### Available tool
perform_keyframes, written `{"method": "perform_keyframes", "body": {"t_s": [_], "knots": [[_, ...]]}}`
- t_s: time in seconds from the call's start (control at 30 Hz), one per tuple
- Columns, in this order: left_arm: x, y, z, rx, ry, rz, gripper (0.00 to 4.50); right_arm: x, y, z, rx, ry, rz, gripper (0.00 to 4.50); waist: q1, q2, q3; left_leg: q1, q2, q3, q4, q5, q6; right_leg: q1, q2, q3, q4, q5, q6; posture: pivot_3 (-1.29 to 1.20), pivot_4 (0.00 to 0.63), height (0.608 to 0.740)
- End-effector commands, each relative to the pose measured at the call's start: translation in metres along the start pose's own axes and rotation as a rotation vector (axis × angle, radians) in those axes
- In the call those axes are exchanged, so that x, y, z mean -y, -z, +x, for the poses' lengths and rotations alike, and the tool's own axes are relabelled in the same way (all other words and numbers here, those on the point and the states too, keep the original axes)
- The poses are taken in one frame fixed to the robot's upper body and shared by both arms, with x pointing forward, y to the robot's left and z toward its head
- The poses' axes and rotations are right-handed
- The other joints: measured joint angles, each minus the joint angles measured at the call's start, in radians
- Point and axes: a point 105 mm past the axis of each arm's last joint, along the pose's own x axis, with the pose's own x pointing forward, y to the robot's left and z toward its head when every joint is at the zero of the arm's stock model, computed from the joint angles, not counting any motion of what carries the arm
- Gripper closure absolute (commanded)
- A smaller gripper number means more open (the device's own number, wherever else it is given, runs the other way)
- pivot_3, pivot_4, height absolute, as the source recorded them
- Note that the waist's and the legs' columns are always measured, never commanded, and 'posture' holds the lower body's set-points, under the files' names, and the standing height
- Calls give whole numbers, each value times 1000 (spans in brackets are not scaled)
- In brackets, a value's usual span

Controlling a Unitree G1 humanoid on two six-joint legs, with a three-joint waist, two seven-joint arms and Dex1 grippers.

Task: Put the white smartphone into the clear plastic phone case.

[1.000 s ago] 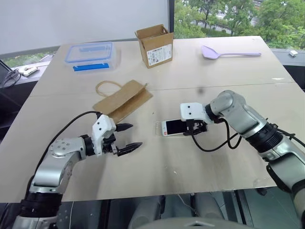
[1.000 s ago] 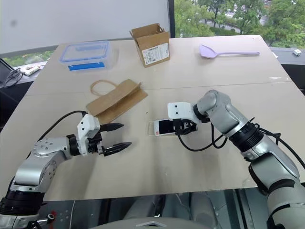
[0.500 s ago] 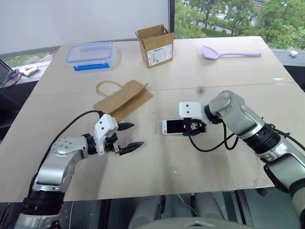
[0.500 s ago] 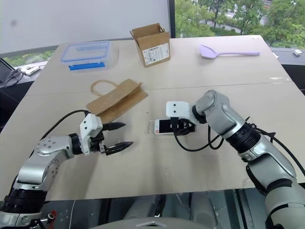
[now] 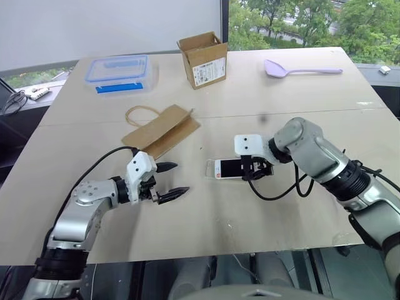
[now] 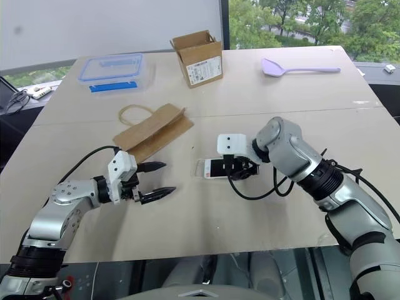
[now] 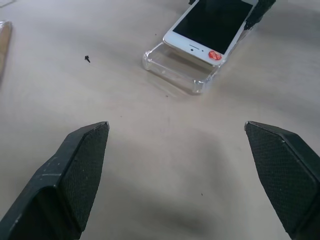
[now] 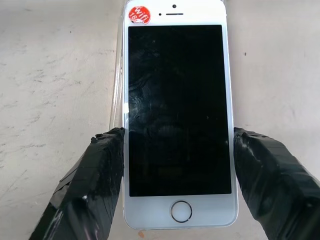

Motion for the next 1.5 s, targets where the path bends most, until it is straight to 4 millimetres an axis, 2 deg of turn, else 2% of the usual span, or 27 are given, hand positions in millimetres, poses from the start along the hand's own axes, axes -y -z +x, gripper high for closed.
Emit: {"method": "perform_keyframes", "body": {"t_s": [0.03,0.07,0.17,0.2,0.33,0.47,0.53,0.63,0.67,0.7,0.87,0.9,0.93,0.97,1.07,1.2,1.37,1.5], "knots": [[0,-8,1,23,4,38,0,1,-9,-1,-5,20,-32,1595,-1,0,0,0,0,0,0,0,0,0,0,0,0,0,0,0,150,740],[0,-9,1,24,3,39,0,1,-9,-1,-6,18,-33,1595,-1,0,0,0,0,0,0,0,0,0,0,0,0,0,0,0,150,740],[1,-10,4,27,3,42,0,0,-11,0,-3,23,-39,198,-1,0,0,0,0,0,0,0,0,0,0,0,0,0,0,0,150,740],[2,-11,5,28,3,44,0,-1,-12,0,1,20,-39,86,0,0,0,0,0,0,0,0,0,0,0,0,0,0,0,0,150,740],[2,-14,9,32,4,54,0,-2,-20,-5,54,44,-25,86,-1,0,0,0,0,0,0,0,0,0,0,0,0,0,0,0,150,740],[-1,-18,14,49,-18,67,0,-7,-31,-28,138,70,-21,86,1,0,0,-2,0,0,0,0,0,-2,0,0,0,0,0,0,150,740],[-1,-18,16,52,-18,66,0,-5,-33,-33,159,102,12,86,1,0,0,-3,0,0,1,0,0,-2,0,0,0,0,0,0,150,740],[1,-17,20,54,-3,65,0,-1,-35,-39,199,162,47,969,1,0,0,-3,0,0,1,0,0,-2,-1,0,1,0,0,0,150,740],[1,-17,21,56,0,64,522,-1,-36,-40,209,174,58,1336,1,0,0,-3,0,-1,1,0,0,-2,-1,-1,1,0,0,0,150,740],[1,-17,22,56,4,62,826,-1,-37,-42,223,185,64,1868,1,0,0,-3,0,-1,1,0,0,-2,-1,-1,1,0,0,0,150,740],[-2,-14,27,46,20,56,3285,-4,-52,-42,371,180,107,4292,0,0,0,-3,0,0,1,0,0,-2,-1,0,1,0,0,0,150,740],[-2,-12,29,44,21,56,3778,-6,-55,-39,409,175,108,4500,1,0,0,-3,0,0,1,0,0,-2,-1,0,1,0,0,0,150,740],[-3,-12,30,44,23,55,4280,-7,-57,-36,437,169,117,4500,0,0,0,-3,0,-1,1,0,0,-2,-1,-1,1,0,0,0,150,740],[-3,-7,35,40,28,56,4436,-8,-54,-25,473,158,151,4500,1,-1,0,-3,0,-1,1,0,0,-2,-1,-1,1,0,0,0,150,740],[-3,-1,43,40,37,51,4436,-7,-42,-2,506,168,217,4500,1,-1,-1,-3,-1,-1,2,0,0,-2,-1,-1,1,0,0,0,150,740],[-1,4,49,33,53,53,4436,-8,-31,17,488,181,255,4500,-1,-1,-1,-3,-2,-1,3,0,0,-2,0,-1,1,0,0,0,150,740],[3,6,54,34,55,53,4436,-27,-5,49,328,90,321,4500,-3,-1,-2,-2,-2,-1,3,0,0,-2,0,-1,2,0,0,0,150,740],[4,7,55,35,45,51,4436,-41,0,62,277,9,373,4500,1,-1,-2,5,-2,-1,2,0,0,5,0,-1,1,0,0,0,150,740]]}}
